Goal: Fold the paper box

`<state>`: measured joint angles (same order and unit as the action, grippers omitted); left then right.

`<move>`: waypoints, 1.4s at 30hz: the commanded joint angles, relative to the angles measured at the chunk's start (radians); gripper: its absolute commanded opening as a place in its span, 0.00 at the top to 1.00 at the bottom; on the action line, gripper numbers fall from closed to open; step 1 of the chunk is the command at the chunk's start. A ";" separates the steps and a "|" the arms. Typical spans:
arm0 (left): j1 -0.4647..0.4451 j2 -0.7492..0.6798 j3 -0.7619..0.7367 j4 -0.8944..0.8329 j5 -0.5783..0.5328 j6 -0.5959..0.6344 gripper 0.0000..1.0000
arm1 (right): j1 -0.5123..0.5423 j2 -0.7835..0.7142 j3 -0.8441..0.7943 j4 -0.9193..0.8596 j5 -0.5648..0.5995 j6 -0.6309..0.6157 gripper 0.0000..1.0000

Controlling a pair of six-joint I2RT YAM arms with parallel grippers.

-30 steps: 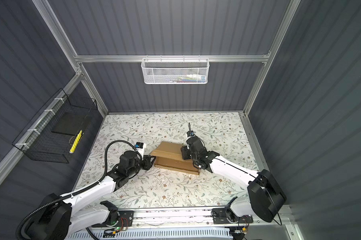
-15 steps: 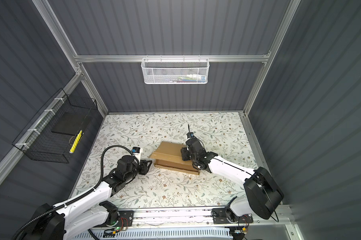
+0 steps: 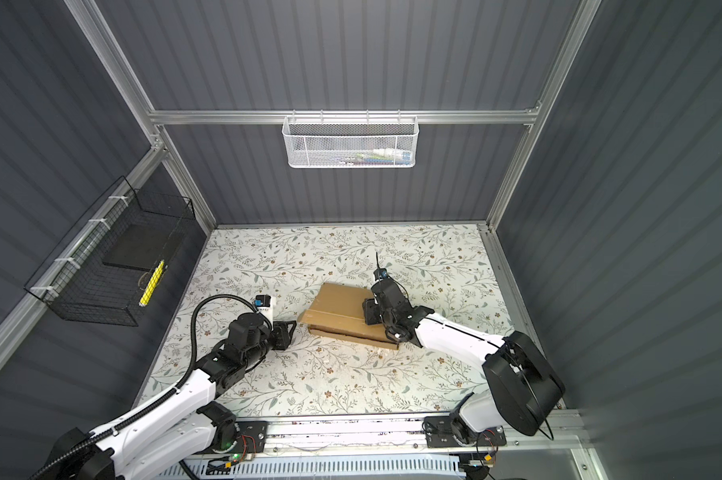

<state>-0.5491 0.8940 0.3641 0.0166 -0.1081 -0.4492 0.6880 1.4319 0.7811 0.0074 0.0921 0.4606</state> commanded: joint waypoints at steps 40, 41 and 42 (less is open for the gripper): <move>-0.003 0.188 0.209 -0.064 -0.039 0.093 0.48 | -0.018 0.063 -0.069 0.033 -0.021 0.054 0.56; -0.002 0.200 0.217 -0.067 -0.042 0.097 0.47 | -0.017 0.056 -0.067 0.030 -0.020 0.052 0.56; -0.002 0.212 0.226 -0.071 -0.040 0.103 0.47 | -0.019 0.050 -0.065 0.026 -0.018 0.048 0.56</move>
<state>-0.5491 1.0843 0.5472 -0.0383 -0.1608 -0.3824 0.6781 1.4979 0.7246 0.0814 0.0704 0.5156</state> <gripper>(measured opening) 0.526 0.439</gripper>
